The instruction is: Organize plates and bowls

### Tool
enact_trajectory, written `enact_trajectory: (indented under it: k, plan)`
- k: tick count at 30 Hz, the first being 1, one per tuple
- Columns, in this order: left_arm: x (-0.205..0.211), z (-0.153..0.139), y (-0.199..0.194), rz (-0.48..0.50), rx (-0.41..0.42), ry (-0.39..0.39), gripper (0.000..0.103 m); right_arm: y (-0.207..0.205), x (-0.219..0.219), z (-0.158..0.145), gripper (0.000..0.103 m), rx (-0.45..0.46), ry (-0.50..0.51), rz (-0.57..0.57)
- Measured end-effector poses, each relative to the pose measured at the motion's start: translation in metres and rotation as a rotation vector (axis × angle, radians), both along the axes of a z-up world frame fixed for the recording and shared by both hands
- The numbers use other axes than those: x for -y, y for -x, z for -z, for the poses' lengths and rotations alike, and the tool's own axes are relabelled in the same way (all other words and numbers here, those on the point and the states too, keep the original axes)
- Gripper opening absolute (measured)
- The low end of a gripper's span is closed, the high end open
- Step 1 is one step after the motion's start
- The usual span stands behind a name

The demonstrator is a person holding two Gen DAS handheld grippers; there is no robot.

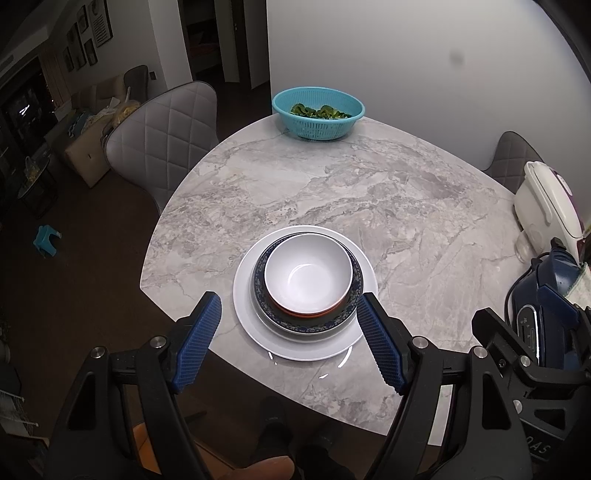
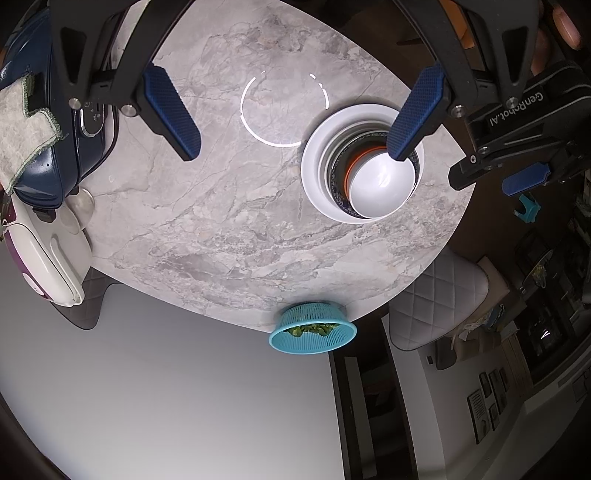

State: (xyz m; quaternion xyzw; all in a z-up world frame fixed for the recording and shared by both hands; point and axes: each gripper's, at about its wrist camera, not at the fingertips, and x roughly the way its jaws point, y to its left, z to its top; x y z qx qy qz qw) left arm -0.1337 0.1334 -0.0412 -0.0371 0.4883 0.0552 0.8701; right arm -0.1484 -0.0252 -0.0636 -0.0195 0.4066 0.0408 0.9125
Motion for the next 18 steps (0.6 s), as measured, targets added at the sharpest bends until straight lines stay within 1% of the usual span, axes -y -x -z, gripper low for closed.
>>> enact_trajectory:
  k: [18]
  plan:
    - [-0.0011, 0.0013, -0.0024, 0.004, -0.001, -0.002, 0.075, -0.0013, -0.0001, 0.0015, 0.103, -0.002, 0.0, -0.001]
